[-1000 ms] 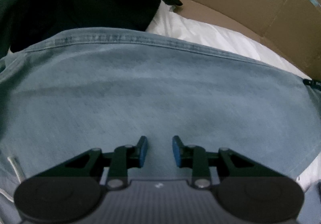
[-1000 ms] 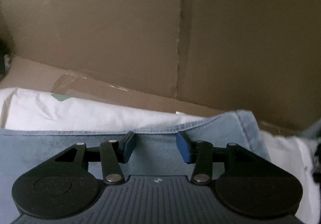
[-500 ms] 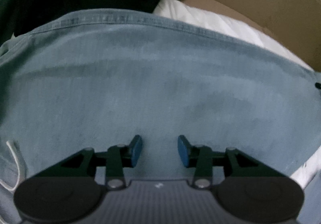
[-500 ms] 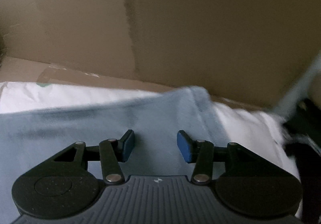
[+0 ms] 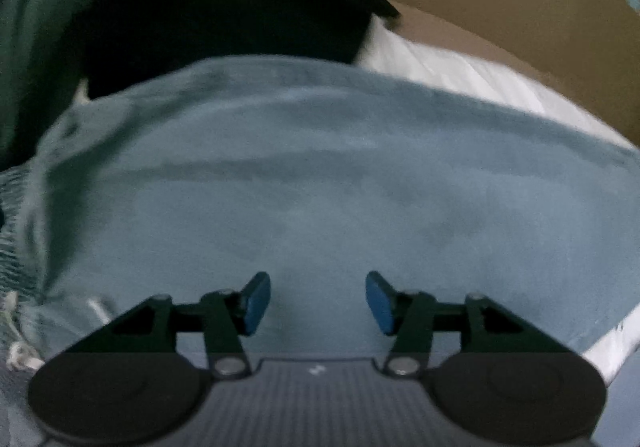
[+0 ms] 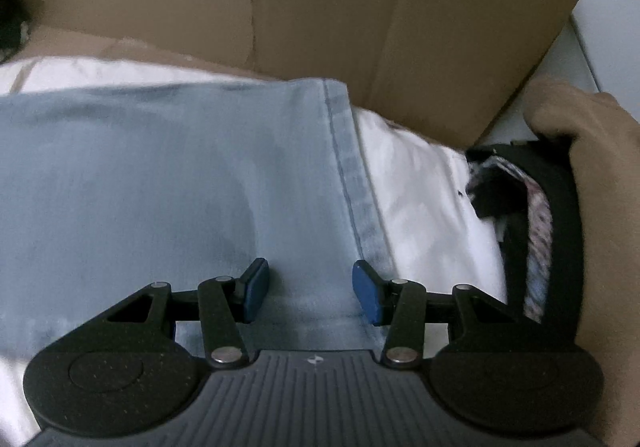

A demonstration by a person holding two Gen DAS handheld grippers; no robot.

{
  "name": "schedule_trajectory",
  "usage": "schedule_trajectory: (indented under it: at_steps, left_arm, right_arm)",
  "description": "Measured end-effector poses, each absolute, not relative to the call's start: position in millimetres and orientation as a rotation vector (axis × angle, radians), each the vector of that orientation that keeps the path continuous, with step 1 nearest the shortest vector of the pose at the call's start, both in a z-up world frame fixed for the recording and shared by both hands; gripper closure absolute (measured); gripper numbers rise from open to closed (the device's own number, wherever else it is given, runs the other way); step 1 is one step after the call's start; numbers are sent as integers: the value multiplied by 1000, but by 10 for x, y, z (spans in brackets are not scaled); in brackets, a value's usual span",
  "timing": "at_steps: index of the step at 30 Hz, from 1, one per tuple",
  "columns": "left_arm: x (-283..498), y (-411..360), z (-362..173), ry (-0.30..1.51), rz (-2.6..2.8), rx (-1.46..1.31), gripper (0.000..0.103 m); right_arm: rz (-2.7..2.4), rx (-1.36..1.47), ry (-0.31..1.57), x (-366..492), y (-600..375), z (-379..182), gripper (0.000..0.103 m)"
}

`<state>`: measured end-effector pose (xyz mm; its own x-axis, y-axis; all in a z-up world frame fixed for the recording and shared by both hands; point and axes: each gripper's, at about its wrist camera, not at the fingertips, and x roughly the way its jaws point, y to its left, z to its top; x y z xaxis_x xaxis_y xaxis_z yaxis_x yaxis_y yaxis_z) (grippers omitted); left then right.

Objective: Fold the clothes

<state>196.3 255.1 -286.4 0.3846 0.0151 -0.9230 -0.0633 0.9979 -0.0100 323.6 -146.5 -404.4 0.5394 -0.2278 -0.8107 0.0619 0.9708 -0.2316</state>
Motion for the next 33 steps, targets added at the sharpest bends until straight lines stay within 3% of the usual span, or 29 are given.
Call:
schedule_trajectory:
  at_steps: [4, 16, 33]
  left_arm:
    - [1929, 2809, -2614, 1158, 88, -38, 41]
    - [1582, 3533, -2038, 1122, 208, -133, 40]
    - [672, 3483, -1317, 1069, 210, -150, 38]
  right_arm:
    - [-180, -75, 1050, 3269, -1571, -3893, 51]
    - [-51, -101, 943, 2840, -1438, -3215, 53]
    - [50, -58, 861, 1842, -1312, -2269, 52]
